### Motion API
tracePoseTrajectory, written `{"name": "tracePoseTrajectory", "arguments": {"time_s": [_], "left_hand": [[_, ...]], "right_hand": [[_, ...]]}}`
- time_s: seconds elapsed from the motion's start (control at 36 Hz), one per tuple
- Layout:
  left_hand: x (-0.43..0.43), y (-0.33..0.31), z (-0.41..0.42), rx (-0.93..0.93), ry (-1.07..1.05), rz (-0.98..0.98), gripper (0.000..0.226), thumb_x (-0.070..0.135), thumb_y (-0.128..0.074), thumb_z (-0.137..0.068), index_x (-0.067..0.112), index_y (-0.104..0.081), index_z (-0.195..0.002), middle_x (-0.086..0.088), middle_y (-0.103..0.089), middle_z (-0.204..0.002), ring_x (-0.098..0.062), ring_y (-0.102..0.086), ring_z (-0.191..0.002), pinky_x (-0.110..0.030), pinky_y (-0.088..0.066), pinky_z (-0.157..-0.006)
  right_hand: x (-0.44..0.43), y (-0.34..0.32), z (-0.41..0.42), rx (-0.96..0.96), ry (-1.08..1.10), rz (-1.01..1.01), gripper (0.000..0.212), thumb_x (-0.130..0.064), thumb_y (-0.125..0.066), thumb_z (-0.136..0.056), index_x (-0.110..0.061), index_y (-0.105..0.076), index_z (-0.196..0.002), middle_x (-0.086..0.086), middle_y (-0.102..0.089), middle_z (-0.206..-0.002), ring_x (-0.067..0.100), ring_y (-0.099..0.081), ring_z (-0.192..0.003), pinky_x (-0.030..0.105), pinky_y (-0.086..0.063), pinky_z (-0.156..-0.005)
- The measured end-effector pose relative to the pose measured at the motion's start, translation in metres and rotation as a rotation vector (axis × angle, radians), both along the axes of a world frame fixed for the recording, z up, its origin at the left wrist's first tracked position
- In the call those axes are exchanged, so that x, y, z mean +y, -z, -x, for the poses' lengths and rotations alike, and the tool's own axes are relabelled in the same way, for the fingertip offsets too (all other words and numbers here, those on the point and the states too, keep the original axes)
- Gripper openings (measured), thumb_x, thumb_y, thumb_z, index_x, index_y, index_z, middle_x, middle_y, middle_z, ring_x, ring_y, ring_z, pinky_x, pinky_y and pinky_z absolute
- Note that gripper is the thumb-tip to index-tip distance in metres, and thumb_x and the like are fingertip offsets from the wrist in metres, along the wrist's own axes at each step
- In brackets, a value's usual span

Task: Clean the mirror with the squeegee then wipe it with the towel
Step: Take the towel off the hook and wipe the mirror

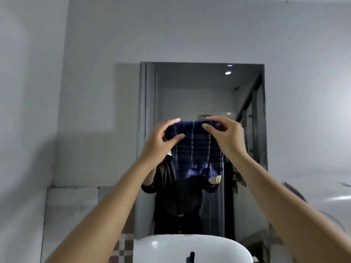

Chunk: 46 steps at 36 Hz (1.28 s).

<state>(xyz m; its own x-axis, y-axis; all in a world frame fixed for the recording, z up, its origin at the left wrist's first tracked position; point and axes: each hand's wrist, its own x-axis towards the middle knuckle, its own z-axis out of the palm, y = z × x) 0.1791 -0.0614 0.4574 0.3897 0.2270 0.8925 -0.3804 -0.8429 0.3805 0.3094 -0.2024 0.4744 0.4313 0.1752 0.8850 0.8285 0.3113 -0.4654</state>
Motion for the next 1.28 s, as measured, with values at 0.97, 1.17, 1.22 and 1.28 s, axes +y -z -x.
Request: {"name": "tracePoseTrajectory", "arguments": {"time_s": [0.97, 1.17, 1.22, 1.28], "left_hand": [[0.034, -0.046, -0.044, -0.178, -0.415, -0.460, 0.064, 0.028, -0.063, -0.086, 0.013, -0.034, -0.141, -0.010, -0.048, -0.122, -0.017, -0.052, -0.104, -0.024, -0.045, -0.087], [0.078, -0.003, -0.019, -0.138, -0.636, -0.430, 0.066, 0.048, -0.032, -0.095, 0.016, -0.010, -0.148, -0.004, -0.010, -0.157, -0.014, -0.004, -0.144, -0.030, -0.010, -0.116], [0.089, 0.012, -0.018, -0.075, -0.702, -0.493, 0.065, 0.043, -0.036, -0.098, 0.016, -0.006, -0.148, 0.000, -0.003, -0.158, -0.010, 0.005, -0.144, -0.023, 0.003, -0.115], [0.095, 0.023, -0.018, -0.043, -0.748, -0.490, 0.065, 0.042, -0.035, -0.098, 0.016, -0.003, -0.148, 0.000, 0.003, -0.157, -0.010, 0.009, -0.144, -0.020, 0.009, -0.114]], "right_hand": [[0.072, 0.007, 0.000, -0.260, 0.119, 0.111, 0.057, -0.032, -0.035, -0.098, -0.017, -0.011, -0.147, -0.004, -0.007, -0.157, 0.003, 0.000, -0.143, 0.019, -0.002, -0.115], [0.093, 0.000, -0.004, -0.351, 0.364, 0.179, 0.064, -0.049, -0.023, -0.096, -0.025, 0.007, -0.146, -0.004, 0.015, -0.156, 0.007, 0.017, -0.141, 0.030, 0.007, -0.117], [0.099, -0.008, -0.001, -0.338, 0.431, 0.187, 0.071, -0.056, -0.024, -0.092, -0.024, 0.010, -0.146, -0.002, 0.018, -0.156, 0.010, 0.017, -0.142, 0.032, 0.007, -0.116], [0.104, -0.019, 0.003, -0.340, 0.495, 0.187, 0.080, -0.064, -0.025, -0.088, -0.023, 0.013, -0.145, 0.000, 0.020, -0.156, 0.013, 0.017, -0.142, 0.033, 0.007, -0.115]]}}
